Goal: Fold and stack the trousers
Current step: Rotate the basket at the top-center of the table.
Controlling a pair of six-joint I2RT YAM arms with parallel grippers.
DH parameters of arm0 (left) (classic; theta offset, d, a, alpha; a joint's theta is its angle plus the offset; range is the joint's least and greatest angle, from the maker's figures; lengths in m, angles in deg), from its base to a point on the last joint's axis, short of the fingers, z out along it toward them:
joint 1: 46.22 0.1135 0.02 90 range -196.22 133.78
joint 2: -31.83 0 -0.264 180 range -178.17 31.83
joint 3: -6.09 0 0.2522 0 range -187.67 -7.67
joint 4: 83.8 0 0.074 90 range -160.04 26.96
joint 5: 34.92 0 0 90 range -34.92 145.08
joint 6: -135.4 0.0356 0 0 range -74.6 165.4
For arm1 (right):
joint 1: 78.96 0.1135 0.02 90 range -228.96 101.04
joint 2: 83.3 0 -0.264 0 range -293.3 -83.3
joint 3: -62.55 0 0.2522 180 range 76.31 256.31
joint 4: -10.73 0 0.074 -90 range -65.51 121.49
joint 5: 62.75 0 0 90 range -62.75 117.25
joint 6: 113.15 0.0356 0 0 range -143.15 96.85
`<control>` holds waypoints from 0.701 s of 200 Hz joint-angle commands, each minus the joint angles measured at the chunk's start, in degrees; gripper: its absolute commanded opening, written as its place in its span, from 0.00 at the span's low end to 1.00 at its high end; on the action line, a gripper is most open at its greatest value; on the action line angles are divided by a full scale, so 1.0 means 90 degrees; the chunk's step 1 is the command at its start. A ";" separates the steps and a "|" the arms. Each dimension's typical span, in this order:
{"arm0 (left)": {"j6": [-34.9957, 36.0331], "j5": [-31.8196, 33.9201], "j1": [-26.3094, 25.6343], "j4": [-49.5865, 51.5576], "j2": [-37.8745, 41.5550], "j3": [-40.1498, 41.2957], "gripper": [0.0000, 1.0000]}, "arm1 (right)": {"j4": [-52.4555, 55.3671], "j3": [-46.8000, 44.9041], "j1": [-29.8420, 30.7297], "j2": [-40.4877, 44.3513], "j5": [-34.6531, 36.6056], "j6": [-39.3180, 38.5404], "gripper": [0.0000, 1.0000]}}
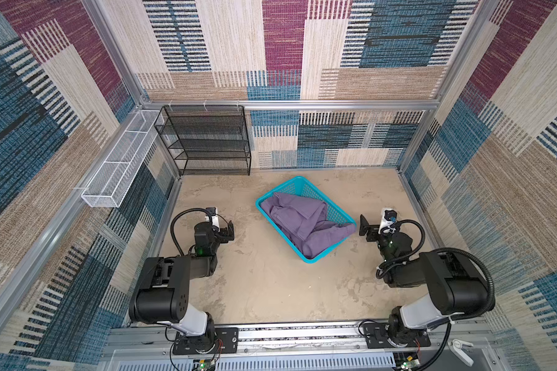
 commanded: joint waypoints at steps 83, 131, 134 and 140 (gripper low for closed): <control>0.0077 -0.0027 0.0060 -0.0067 -0.0021 -0.0071 0.99 | -0.0221 -0.0001 0.0006 0.0020 0.0017 -0.0019 1.00; 0.0029 -0.0139 0.0131 -0.0025 -0.0031 -0.0108 0.99 | -0.0206 0.0019 0.0001 0.0008 0.0022 -0.0021 1.00; 0.0029 -0.0135 0.0131 -0.0025 -0.0030 -0.0108 0.99 | -0.0212 0.0012 0.0001 0.0008 0.0017 -0.0021 1.00; 0.0024 -0.0141 0.0131 -0.0025 -0.0030 -0.0107 0.99 | -0.0210 0.0010 0.0001 0.0021 0.0024 -0.0022 1.00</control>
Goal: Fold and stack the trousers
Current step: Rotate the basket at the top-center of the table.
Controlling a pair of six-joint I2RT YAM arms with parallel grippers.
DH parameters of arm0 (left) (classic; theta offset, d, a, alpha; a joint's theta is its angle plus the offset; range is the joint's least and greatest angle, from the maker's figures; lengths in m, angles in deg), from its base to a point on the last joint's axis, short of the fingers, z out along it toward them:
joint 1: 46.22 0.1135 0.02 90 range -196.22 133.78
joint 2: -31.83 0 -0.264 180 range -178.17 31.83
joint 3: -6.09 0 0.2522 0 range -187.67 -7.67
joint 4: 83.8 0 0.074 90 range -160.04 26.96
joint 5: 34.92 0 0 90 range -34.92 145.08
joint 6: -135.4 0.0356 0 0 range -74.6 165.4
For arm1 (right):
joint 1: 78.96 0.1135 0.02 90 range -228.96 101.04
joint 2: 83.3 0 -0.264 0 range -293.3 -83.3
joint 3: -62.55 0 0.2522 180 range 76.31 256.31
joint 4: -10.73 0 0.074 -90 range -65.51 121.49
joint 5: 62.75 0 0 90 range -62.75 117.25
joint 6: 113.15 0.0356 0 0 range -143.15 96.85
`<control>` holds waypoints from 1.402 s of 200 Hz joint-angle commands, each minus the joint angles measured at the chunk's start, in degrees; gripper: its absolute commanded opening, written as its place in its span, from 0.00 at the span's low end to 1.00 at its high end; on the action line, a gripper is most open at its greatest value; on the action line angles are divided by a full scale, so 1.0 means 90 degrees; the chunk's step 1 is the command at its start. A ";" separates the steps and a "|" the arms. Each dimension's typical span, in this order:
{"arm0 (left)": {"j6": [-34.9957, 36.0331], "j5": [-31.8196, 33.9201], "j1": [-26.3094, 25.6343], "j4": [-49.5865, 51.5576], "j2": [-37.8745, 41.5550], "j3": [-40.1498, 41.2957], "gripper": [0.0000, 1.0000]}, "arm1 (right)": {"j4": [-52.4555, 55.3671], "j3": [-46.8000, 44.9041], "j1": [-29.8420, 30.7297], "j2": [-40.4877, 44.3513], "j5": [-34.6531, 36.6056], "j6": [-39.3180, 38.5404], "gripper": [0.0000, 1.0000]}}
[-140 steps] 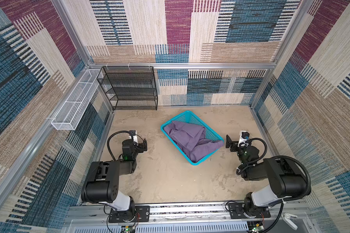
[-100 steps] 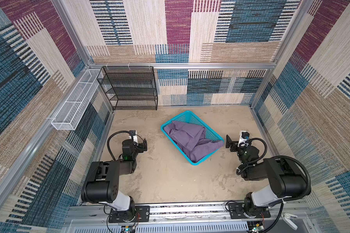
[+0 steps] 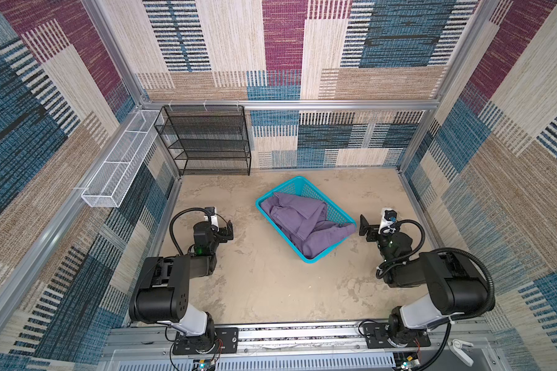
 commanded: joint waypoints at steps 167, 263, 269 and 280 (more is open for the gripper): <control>-0.3868 -0.0163 -0.0223 0.7300 0.1005 -0.4365 0.79 | 0.8435 0.3261 0.1318 0.2461 0.1988 0.3161 0.70; -0.3529 -0.1312 -0.1581 0.7024 -0.0117 -0.4679 0.74 | 0.9367 0.3010 0.1436 0.2741 -0.1051 0.4080 0.45; -0.3542 -0.1223 -0.1608 0.6998 -0.0177 -0.4709 0.74 | 0.9286 0.2947 0.1436 0.2711 -0.1284 0.4212 0.47; -0.3542 -0.1230 -0.1637 0.6986 -0.0335 -0.4831 0.74 | 0.9103 0.2824 0.1436 0.2650 -0.1603 0.4437 0.49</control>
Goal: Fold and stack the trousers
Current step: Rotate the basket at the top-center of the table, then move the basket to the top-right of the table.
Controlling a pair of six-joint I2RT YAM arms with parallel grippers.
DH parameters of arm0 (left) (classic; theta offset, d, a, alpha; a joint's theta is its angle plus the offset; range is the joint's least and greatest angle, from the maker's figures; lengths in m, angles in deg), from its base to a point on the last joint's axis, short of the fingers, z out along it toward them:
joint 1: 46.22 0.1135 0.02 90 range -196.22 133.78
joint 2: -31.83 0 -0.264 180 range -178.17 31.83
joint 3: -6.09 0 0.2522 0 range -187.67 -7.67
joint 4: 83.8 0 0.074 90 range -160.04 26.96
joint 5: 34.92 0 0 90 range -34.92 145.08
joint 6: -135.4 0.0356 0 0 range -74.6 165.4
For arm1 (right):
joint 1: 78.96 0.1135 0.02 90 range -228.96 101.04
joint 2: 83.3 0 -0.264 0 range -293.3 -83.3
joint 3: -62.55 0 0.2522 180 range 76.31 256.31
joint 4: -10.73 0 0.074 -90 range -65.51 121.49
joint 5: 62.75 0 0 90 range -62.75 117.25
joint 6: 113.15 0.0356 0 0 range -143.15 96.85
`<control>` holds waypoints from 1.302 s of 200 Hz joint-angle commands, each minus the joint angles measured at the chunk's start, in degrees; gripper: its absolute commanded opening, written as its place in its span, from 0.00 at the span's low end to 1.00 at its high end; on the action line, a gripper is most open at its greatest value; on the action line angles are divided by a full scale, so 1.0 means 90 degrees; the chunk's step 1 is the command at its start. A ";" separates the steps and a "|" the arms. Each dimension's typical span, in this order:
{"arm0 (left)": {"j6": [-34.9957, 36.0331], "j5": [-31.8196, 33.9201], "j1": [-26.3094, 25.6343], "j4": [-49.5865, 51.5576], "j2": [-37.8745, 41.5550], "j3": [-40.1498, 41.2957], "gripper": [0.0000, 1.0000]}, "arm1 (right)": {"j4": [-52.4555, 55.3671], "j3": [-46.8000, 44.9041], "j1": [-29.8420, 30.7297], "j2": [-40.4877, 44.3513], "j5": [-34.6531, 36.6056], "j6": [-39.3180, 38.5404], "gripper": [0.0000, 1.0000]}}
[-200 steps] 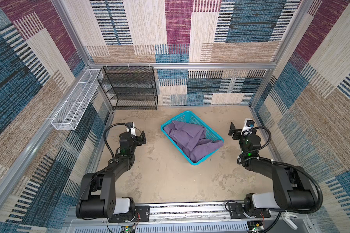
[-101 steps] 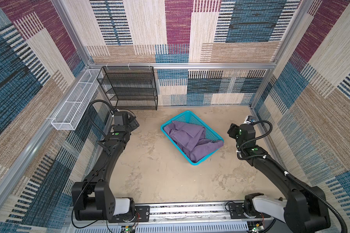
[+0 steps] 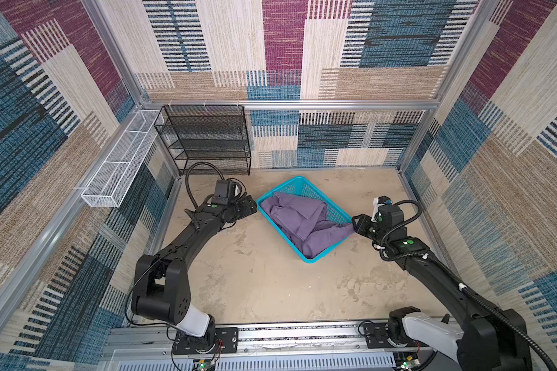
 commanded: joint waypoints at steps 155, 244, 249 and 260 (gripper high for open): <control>0.0777 0.1115 -0.0335 0.0541 -0.0927 -0.1141 0.74 | 0.0164 0.2245 -0.1108 -0.3378 0.0052 -0.0939 0.43; 0.0421 0.0256 -0.0420 0.0551 -0.1921 -0.2026 0.61 | 0.0533 0.4934 -0.1183 -0.4480 0.0897 -0.1460 0.58; 0.0415 0.0238 -0.0449 0.0555 -0.1966 -0.2045 0.56 | 0.0456 0.4819 -0.1183 -0.4325 0.0891 -0.1393 0.59; 0.0386 0.0217 -0.0535 0.0532 -0.2031 -0.2062 0.52 | 0.0337 0.4436 -0.1183 -0.3913 0.0914 -0.1289 0.59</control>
